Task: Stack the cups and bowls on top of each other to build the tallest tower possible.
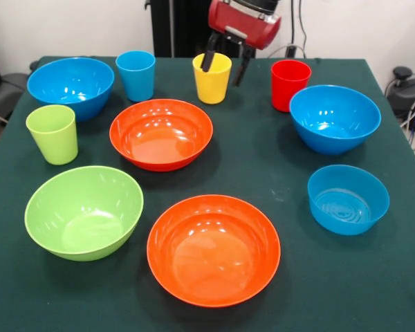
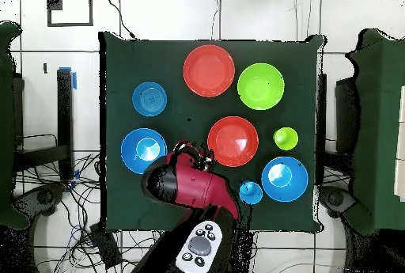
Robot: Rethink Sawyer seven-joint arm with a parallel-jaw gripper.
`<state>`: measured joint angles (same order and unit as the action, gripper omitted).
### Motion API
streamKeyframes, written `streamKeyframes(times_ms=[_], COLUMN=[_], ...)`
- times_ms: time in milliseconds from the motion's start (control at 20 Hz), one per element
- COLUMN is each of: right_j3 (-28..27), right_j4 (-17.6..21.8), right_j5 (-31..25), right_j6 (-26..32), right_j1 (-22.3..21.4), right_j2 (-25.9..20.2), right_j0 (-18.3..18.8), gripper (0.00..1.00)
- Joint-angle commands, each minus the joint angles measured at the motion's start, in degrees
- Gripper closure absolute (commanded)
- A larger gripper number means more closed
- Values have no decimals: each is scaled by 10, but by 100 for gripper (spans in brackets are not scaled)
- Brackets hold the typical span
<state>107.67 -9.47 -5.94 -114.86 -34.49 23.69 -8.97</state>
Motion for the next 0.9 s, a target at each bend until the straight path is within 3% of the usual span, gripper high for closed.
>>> streamKeyframes(times_ms=[50, 250, 600, 900], right_j3=[-44, -80, -169, -195], right_j4=[-50, -71, -98, -121], right_j5=[20, -31, -106, -76], right_j6=[-130, -130, -126, -135], right_j1=[24, 46, 124, 160], right_j2=[0, 17, 16, 13], right_j0=[-17, -33, -42, -50], gripper=[0, 0, 0, 0])
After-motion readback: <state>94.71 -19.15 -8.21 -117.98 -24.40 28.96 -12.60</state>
